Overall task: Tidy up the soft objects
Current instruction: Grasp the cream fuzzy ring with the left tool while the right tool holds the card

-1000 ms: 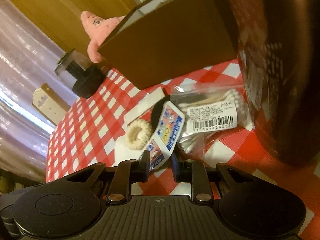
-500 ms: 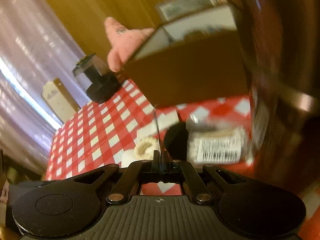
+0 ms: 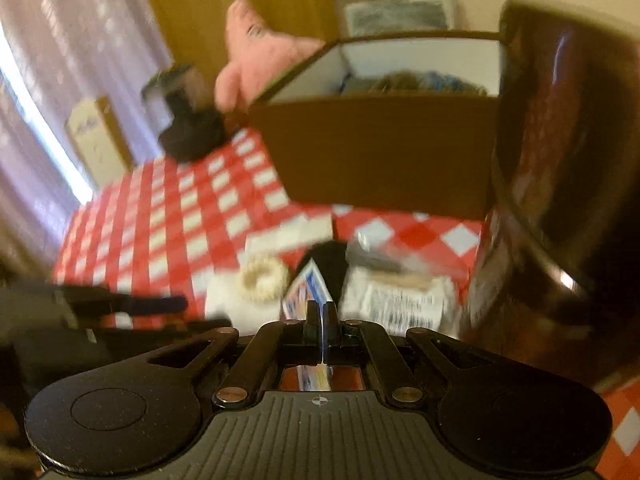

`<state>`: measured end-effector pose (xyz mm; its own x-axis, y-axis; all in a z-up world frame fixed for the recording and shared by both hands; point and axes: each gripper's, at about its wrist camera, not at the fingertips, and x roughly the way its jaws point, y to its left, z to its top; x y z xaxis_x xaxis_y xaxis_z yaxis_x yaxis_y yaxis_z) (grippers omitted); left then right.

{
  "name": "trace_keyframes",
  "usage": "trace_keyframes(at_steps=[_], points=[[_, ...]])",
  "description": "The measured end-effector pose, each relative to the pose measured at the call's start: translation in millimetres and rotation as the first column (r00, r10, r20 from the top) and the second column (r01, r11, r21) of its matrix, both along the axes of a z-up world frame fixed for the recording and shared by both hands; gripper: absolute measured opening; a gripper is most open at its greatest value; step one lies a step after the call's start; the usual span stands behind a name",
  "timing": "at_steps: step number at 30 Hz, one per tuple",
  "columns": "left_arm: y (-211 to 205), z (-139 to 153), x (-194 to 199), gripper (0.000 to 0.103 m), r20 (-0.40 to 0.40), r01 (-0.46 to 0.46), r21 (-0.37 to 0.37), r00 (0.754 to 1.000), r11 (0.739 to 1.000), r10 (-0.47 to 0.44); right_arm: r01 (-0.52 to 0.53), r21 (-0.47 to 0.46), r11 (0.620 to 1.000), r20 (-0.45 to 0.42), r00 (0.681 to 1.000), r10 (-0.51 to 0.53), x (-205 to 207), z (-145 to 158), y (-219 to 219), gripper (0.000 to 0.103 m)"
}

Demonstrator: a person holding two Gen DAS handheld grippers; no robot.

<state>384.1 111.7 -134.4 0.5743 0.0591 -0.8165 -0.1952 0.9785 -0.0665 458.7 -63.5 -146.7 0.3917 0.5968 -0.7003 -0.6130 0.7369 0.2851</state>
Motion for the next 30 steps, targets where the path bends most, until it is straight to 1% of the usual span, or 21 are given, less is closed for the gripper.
trace_keyframes(at_steps=[1,3,4,5,8,10,13,14,17,22,24,25,30], points=[[1,0,-3,0.041,-0.002,-0.002,-0.005,1.0,1.0,0.002,-0.021,-0.016,1.0,0.015,1.0,0.021,-4,-2,-3,0.004],[2,0,-9,0.041,-0.005,-0.007,-0.009,1.0,1.0,0.007,-0.045,-0.051,0.998,0.026,0.999,0.046,-8,-7,-5,0.016],[3,-1,-11,0.041,-0.009,-0.014,-0.015,1.0,1.0,0.014,-0.044,-0.056,0.997,0.017,0.999,0.045,-9,-10,-7,0.023],[5,-2,-14,0.04,-0.014,-0.022,-0.022,1.0,1.0,0.022,-0.038,-0.051,0.998,0.003,0.999,0.038,-9,-12,-10,0.026],[9,-7,-20,0.04,-0.029,-0.048,-0.049,0.999,0.998,0.047,-0.025,-0.011,1.0,-0.059,0.998,0.025,-6,-21,-17,0.027],[10,-10,-22,0.04,-0.038,-0.063,-0.062,0.997,0.996,0.061,-0.013,0.043,0.999,-0.1,0.995,0.017,-1,-27,-18,0.028],[9,-13,-22,0.04,-0.042,-0.068,-0.068,0.997,0.995,0.065,-0.004,0.105,0.994,-0.133,0.991,0.018,5,-30,-13,0.028],[8,-14,-22,0.04,-0.039,-0.066,-0.065,0.997,0.996,0.064,-0.011,0.114,0.993,-0.13,0.991,0.026,5,-29,-11,0.028],[7,-17,-19,0.04,-0.046,-0.076,-0.055,0.996,0.996,0.073,-0.045,0.102,0.994,-0.098,0.994,0.055,3,-28,2,0.028],[10,-18,-17,0.04,-0.047,-0.087,-0.059,0.995,0.994,0.084,-0.054,0.089,0.995,-0.082,0.995,0.062,4,-34,17,0.027],[10,-18,-16,0.04,-0.046,-0.085,-0.053,0.996,0.995,0.082,-0.056,0.068,0.996,-0.074,0.995,0.061,4,-36,21,0.011],[11,-17,-16,0.04,-0.045,-0.085,-0.051,0.996,0.995,0.082,-0.058,0.066,0.996,-0.073,0.995,0.062,4,-36,22,0.002],[12,-13,-17,0.04,-0.036,-0.083,-0.044,0.996,0.996,0.081,-0.069,0.064,0.996,-0.015,0.997,0.07,1,-26,17,0.001]])
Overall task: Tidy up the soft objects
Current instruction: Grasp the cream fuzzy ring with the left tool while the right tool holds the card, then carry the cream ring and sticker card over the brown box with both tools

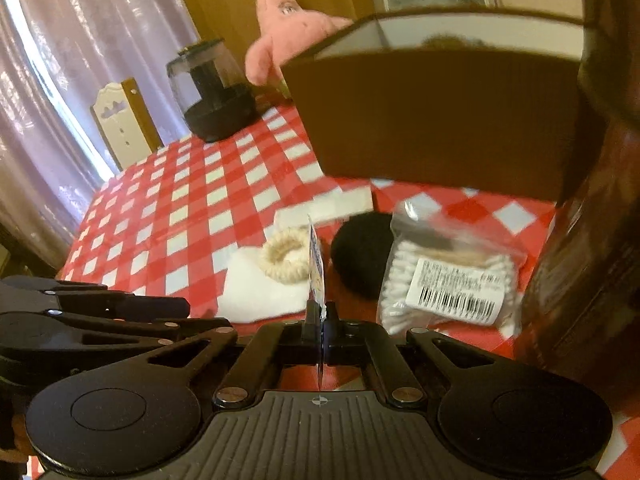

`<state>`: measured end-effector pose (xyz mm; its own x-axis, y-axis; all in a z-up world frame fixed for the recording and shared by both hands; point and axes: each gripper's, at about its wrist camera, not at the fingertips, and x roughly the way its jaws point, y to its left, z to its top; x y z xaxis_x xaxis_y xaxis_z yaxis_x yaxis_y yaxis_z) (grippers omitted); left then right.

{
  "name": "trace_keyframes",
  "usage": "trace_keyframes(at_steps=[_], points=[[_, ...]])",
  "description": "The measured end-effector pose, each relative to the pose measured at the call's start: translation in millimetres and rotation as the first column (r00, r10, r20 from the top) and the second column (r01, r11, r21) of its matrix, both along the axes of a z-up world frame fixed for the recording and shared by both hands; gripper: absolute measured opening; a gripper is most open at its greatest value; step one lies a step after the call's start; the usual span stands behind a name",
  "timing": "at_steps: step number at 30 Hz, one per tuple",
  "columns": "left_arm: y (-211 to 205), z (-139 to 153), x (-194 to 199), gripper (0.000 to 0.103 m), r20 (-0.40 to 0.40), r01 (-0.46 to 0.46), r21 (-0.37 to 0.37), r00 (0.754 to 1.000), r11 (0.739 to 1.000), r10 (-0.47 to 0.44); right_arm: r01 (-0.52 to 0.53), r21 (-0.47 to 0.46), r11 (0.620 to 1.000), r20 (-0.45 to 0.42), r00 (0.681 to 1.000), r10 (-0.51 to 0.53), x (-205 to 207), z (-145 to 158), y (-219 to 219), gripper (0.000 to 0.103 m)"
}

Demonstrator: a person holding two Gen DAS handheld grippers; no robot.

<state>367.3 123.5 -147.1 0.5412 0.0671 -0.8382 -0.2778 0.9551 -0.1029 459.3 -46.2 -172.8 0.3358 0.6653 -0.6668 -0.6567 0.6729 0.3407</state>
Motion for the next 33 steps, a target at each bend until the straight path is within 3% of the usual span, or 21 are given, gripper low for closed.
trace_keyframes(at_steps=[7,13,20,25,29,33], points=[[-2,4,15,0.046,0.033,0.037,0.017,0.999,0.999,-0.037,0.037,-0.02,0.999,0.092,0.995,-0.035,3,20,-1,0.001],[-3,-5,40,0.051,0.057,0.081,0.025,0.995,0.996,-0.082,0.07,-0.051,0.996,0.098,0.993,-0.065,10,20,0,0.001],[-12,-17,63,0.051,0.056,0.138,0.1,0.988,0.985,-0.144,0.097,-0.068,0.993,0.104,0.991,-0.089,7,20,3,0.001],[-13,-29,71,0.04,0.039,0.163,0.122,0.985,0.979,-0.169,0.11,-0.066,0.992,0.092,0.99,-0.104,9,20,3,0.001],[-14,-28,69,0.019,0.061,0.174,0.126,0.981,0.977,-0.183,0.117,-0.063,0.991,0.086,0.99,-0.111,9,21,1,0.001],[-15,-19,63,0.017,0.09,0.174,0.123,0.978,0.977,-0.186,0.112,-0.051,0.992,0.093,0.99,-0.106,6,26,-1,0.001]])
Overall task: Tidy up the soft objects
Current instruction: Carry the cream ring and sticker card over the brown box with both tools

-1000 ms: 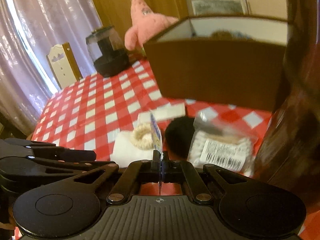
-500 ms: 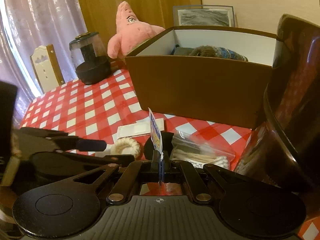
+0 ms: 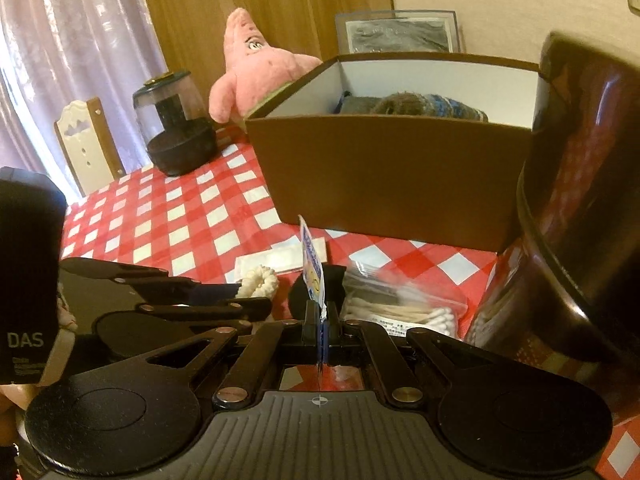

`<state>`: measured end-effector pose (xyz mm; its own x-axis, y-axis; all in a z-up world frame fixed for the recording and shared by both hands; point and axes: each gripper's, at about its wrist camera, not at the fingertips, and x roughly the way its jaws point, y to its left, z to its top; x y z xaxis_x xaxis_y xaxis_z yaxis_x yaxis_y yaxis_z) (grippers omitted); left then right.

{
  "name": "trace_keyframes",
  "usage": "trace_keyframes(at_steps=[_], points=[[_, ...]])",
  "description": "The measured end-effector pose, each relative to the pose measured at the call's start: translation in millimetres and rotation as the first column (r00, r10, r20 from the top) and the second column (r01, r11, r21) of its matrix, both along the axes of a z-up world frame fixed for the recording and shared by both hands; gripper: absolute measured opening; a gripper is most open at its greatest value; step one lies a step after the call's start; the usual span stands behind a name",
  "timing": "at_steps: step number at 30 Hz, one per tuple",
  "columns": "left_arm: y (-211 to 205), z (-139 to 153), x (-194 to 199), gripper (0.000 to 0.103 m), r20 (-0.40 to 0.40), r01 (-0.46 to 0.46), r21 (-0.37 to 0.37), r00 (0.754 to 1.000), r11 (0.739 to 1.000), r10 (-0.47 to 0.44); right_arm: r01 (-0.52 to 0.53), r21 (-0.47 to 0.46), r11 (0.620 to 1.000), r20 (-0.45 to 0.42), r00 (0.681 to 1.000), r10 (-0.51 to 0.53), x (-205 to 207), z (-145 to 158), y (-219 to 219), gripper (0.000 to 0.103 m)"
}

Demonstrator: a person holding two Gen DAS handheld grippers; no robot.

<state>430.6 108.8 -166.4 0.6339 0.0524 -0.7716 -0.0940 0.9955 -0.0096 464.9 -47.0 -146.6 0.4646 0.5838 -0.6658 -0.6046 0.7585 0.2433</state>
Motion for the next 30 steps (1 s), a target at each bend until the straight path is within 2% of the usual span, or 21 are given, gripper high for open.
trace_keyframes(at_steps=[13,18,24,30], points=[[-1,50,-47,0.017,0.048,-0.074,-0.065,0.996,0.995,0.077,-0.025,0.064,0.998,0.038,0.999,0.023,-19,34,-15,0.001],[-10,72,-68,0.017,0.07,-0.087,-0.066,0.993,0.994,0.091,-0.034,0.091,0.995,0.055,0.998,0.029,-30,51,-28,0.001],[-29,100,-86,0.017,0.112,-0.077,-0.072,0.99,0.994,0.085,-0.058,0.138,0.989,0.063,0.997,0.05,-48,75,-60,0.001],[-54,125,-95,0.017,0.156,-0.03,-0.075,0.987,0.997,0.041,-0.063,0.186,0.981,0.091,0.995,0.047,-70,101,-107,0.001]])
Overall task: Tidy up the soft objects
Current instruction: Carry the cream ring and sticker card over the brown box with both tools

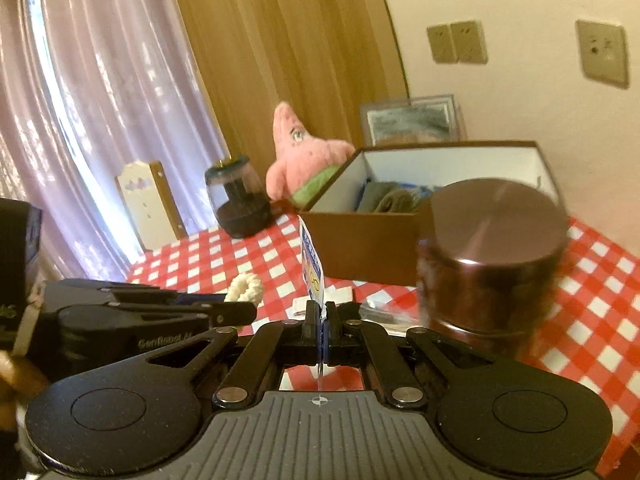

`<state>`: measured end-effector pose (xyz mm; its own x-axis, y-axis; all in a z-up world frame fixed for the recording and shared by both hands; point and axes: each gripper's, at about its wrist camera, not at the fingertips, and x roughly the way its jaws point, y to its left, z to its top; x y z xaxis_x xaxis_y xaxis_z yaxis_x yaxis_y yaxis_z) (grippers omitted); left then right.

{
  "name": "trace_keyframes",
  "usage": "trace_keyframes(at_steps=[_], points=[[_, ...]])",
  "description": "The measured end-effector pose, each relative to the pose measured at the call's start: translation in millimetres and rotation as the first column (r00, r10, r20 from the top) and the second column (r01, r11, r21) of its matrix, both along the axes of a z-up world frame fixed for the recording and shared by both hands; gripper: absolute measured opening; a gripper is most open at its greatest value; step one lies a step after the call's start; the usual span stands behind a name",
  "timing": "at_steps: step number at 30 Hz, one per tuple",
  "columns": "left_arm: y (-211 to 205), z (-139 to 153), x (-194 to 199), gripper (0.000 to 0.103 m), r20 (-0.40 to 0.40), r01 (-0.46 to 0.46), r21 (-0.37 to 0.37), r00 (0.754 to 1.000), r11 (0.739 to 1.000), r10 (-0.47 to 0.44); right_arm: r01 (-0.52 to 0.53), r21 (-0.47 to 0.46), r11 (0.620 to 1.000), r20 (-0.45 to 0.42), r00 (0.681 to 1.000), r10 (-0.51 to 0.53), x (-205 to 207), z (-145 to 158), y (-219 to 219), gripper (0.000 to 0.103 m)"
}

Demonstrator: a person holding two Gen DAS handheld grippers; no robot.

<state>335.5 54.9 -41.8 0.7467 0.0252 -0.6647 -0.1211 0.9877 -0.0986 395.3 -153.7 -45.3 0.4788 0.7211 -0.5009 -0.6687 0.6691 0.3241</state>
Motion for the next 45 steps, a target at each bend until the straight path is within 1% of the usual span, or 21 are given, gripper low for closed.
trace_keyframes(at_steps=[5,9,16,21,26,28,32,35,38,39,45], points=[[-23,13,-1,0.017,0.026,0.05,0.0,0.998,0.999,-0.05,0.039,0.0,0.999,-0.002,0.999,-0.039,-14,11,-43,0.001],[-37,18,4,0.017,0.038,0.08,-0.002,0.996,0.997,-0.08,0.098,-0.014,0.995,-0.014,0.995,-0.098,-17,15,-75,0.001],[-57,28,15,0.017,0.057,0.11,0.01,0.992,0.994,-0.111,0.201,-0.026,0.979,-0.001,0.98,-0.201,-6,20,-124,0.001],[-65,37,28,0.017,0.074,0.11,0.023,0.991,0.994,-0.111,0.23,-0.017,0.973,0.011,0.973,-0.23,14,23,-143,0.001],[-64,48,49,0.017,0.1,0.09,0.044,0.991,0.995,-0.094,0.23,0.005,0.973,0.021,0.973,-0.23,48,28,-150,0.001],[-60,53,61,0.017,0.112,0.073,0.041,0.991,0.996,-0.078,0.227,0.018,0.974,0.033,0.973,-0.228,64,32,-149,0.001],[-51,59,94,0.017,0.13,0.051,0.027,0.99,0.998,-0.054,0.213,0.045,0.976,0.044,0.976,-0.215,107,38,-143,0.001],[-47,61,123,0.017,0.128,0.06,0.021,0.99,0.998,-0.062,0.196,0.026,0.98,0.032,0.98,-0.197,143,38,-133,0.001],[-46,57,158,0.017,0.11,0.076,0.021,0.991,0.997,-0.078,0.171,0.008,0.985,0.017,0.985,-0.171,180,33,-119,0.001],[-46,55,167,0.017,0.106,0.085,0.02,0.991,0.996,-0.087,0.166,-0.005,0.986,0.037,0.986,-0.166,190,30,-114,0.001],[-46,32,236,0.017,0.031,0.115,0.006,0.993,0.993,-0.115,0.113,-0.044,0.993,-0.003,0.994,-0.113,256,9,-83,0.001]])
